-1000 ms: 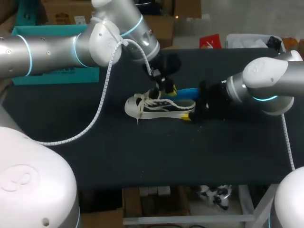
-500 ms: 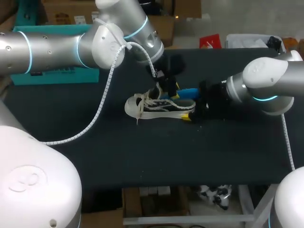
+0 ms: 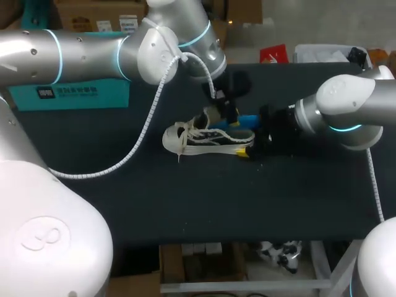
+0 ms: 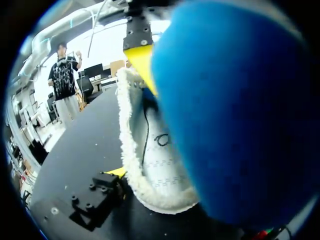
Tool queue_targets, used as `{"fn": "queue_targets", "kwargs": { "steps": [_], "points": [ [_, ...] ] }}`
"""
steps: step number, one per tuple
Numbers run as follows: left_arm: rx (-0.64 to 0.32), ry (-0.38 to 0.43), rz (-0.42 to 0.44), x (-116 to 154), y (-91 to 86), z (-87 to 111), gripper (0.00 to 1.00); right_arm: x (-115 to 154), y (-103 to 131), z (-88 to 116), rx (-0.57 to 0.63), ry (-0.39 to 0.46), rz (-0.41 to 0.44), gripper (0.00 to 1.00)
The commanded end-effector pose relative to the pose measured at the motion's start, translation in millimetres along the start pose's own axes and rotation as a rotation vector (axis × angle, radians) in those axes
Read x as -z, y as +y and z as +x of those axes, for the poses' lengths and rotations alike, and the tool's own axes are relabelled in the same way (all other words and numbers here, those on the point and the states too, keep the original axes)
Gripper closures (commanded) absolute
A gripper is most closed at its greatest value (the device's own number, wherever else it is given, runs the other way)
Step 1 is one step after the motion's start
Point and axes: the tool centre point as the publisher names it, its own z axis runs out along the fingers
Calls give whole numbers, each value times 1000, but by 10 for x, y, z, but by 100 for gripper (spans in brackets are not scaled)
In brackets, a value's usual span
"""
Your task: Open the shoe tongue, take the insole out of the shoe, put the insole back into the shoe, and pack the shoe into the shoebox
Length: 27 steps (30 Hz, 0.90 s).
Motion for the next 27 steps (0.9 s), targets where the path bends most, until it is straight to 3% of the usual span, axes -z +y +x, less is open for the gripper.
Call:
{"fn": "queue_targets", "kwargs": {
  "steps": [1,9,16,17,18,27],
  "points": [
    [2,4,-1,-52,-32,-47,100,-38,-34,5,1,1,-2,100],
    [-13,-14,34,78,-65,23,100,-38,-34,5,1,1,-2,100],
    [-49,-28,74,206,-196,179,100,-27,-30,-19,10,2,2,100],
    [-50,-34,84,219,-211,217,100,-28,-23,-26,10,2,3,56],
    [-52,-31,91,228,-219,233,100,-26,-21,-30,13,1,2,0],
    [-73,-21,200,457,-304,353,100,285,-3,26,1,-58,44,0]
  ]
}}
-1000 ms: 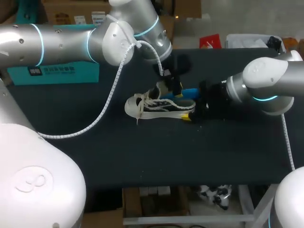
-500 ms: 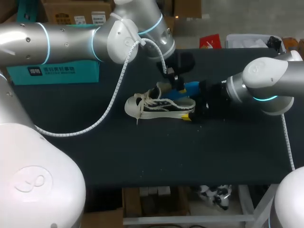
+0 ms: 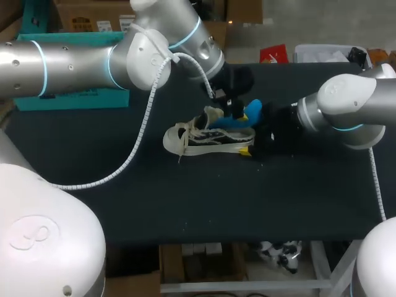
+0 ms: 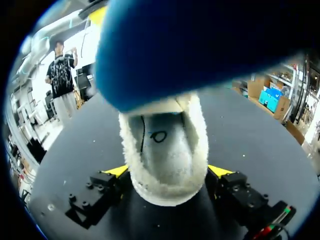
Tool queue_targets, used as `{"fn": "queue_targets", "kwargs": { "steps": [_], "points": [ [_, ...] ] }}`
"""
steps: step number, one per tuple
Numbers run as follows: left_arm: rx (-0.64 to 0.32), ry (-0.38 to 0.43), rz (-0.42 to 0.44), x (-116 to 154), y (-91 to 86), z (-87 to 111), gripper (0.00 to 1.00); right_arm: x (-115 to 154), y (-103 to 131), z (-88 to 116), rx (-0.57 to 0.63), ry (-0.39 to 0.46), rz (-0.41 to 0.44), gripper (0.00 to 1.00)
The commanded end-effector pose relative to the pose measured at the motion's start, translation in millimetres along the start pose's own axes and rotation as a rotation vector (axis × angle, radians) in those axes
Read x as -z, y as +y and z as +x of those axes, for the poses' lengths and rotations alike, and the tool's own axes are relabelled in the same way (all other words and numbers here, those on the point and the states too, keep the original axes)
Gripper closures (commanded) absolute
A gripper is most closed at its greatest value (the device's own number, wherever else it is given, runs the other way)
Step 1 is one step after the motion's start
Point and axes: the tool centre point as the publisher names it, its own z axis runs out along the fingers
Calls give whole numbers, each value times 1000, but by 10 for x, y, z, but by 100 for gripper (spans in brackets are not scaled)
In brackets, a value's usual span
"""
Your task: Open the shoe tongue, take the insole out of the shoe, put the insole back into the shoe, and pack the shoe into the shoebox
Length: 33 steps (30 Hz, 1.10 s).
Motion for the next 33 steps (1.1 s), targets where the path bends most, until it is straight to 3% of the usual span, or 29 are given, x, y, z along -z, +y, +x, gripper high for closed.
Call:
{"fn": "queue_targets", "kwargs": {
  "steps": [1,8,15,26,33],
  "points": [
    [-8,-18,51,169,-2,76,100,227,35,109,-1,-33,37,0],
    [-3,-48,117,408,-71,96,100,545,102,85,9,-63,98,0],
    [-7,-48,251,689,-239,120,100,774,182,-8,39,-54,159,0],
    [-80,123,575,1254,-622,125,100,1104,349,-88,85,-45,261,0],
    [-138,209,697,1487,-844,134,100,1196,491,-113,128,-34,312,0]
  ]
}}
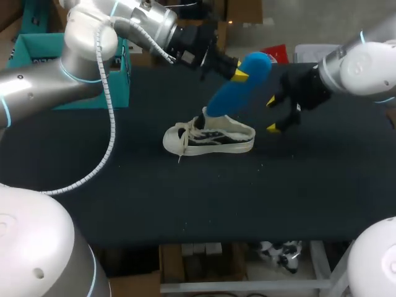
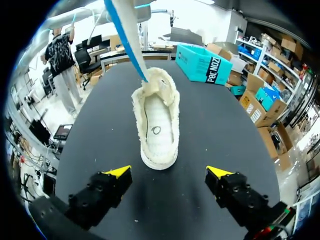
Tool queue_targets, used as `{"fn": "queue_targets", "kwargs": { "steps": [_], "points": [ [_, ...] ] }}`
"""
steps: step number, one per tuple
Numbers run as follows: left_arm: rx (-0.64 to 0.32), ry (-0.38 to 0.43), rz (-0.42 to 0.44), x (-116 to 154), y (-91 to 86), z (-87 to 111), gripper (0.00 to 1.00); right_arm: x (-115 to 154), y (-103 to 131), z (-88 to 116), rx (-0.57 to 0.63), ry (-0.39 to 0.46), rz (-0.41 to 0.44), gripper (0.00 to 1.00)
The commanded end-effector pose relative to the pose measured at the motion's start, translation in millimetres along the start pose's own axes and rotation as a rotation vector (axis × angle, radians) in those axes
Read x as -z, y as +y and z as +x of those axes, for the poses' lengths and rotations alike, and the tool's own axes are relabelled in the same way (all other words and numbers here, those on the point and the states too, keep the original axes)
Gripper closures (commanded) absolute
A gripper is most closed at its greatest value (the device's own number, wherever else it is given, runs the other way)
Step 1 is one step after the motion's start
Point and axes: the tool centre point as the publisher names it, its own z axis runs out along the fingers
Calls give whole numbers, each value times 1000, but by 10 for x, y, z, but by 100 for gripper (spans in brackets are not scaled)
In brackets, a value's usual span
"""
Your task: Open the shoe tongue, take the insole out of the shoe, put the insole back into the shoe, and pack the shoe into the shoebox
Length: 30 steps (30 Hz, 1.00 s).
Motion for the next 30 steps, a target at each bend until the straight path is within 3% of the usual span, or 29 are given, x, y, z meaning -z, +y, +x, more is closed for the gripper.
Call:
{"fn": "queue_targets", "kwargs": {
  "steps": [1,8,14,21,30],
  "points": [
    [-19,70,98,55,-83,-69,100,104,112,-21,18,7,54,0],
    [-71,127,190,376,-255,73,100,165,356,-143,77,43,171,0],
    [-109,88,194,736,-289,310,100,113,521,-244,100,87,294,0],
    [-113,14,203,1139,-153,536,100,-9,692,-288,165,106,353,0],
    [-66,-76,207,1587,220,767,100,-255,920,-325,213,126,425,0]
  ]
}}
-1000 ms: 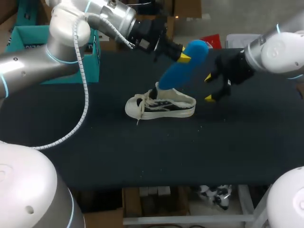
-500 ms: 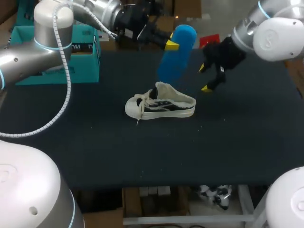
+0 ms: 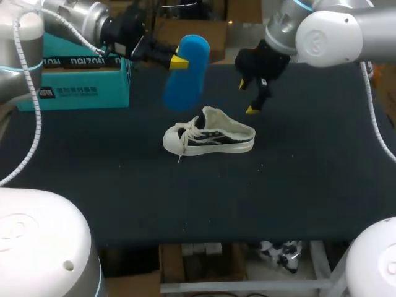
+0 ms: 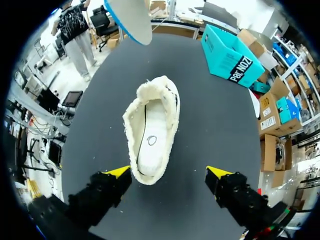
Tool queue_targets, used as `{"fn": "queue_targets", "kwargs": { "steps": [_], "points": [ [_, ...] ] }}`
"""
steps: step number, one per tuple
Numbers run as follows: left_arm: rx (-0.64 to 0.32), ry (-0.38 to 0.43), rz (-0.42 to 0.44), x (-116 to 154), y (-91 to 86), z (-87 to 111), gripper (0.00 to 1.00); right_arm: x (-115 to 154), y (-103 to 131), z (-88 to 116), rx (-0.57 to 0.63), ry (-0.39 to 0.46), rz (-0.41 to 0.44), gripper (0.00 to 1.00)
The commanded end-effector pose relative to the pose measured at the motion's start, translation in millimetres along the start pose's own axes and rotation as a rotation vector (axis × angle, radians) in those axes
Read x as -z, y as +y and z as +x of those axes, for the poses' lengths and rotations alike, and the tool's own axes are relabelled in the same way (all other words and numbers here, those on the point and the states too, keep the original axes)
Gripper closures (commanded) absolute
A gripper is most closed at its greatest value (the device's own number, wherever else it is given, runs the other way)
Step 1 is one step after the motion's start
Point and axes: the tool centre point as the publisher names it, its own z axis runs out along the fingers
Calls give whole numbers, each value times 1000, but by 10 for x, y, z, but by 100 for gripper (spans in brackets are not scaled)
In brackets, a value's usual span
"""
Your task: Open the shoe tongue, take the insole out of the shoe, put the insole back into the shoe, and pack the shoe into the shoebox
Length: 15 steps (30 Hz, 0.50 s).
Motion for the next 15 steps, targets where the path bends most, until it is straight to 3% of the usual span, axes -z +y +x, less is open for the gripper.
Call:
{"fn": "queue_targets", "kwargs": {
  "steps": [1,8,15],
  "points": [
    [6,-139,4,260,111,296,100,-89,146,-83,-7,35,112,0],
    [35,-197,-16,554,277,495,100,-224,343,-85,-25,33,197,0],
    [72,-230,-36,734,448,575,100,-456,448,-37,-67,41,269,0]
  ]
}}
